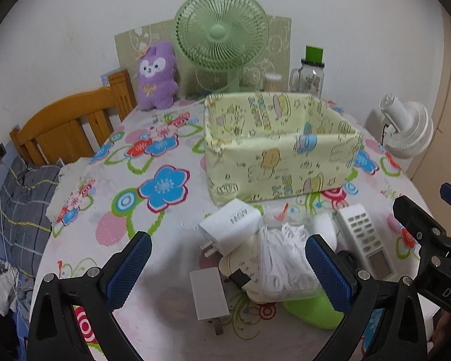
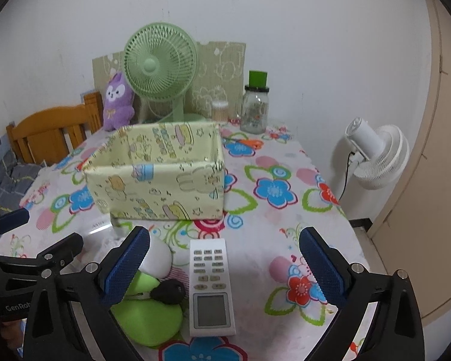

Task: Organize rigid objects
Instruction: 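Grasp the clear floss-pick tray with the left gripper while the right gripper grasps the white remote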

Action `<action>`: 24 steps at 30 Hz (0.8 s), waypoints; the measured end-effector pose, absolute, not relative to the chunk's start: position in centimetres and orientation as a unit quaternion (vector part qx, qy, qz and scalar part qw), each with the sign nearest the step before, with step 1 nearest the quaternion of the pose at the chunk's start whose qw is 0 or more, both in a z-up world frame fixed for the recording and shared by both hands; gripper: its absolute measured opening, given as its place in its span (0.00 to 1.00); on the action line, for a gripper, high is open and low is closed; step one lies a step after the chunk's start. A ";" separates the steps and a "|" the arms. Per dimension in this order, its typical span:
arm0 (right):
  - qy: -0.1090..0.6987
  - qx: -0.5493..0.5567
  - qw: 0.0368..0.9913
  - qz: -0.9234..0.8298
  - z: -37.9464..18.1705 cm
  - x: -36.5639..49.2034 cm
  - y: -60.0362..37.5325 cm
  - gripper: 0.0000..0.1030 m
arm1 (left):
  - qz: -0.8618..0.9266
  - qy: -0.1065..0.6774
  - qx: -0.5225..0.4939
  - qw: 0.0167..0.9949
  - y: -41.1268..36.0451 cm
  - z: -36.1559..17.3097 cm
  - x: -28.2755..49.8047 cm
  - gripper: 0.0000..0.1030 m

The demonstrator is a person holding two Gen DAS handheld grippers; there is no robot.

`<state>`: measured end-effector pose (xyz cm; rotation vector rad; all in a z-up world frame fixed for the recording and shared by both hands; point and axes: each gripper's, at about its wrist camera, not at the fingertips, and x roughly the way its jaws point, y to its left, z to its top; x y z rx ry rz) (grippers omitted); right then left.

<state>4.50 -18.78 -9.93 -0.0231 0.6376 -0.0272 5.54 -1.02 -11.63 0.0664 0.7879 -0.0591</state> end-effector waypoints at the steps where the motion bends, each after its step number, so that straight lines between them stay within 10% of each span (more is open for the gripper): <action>1: 0.317 -0.012 0.948 -0.013 -10.3 4.7 -18.8 0.98 | -0.029 0.387 0.032 0.921 -1.0 -12.0 5.6 1.00; 24: 0.367 -0.005 0.929 -0.039 -14.3 6.4 -20.7 0.95 | -0.077 0.410 0.022 0.909 -3.4 -14.6 7.0 1.00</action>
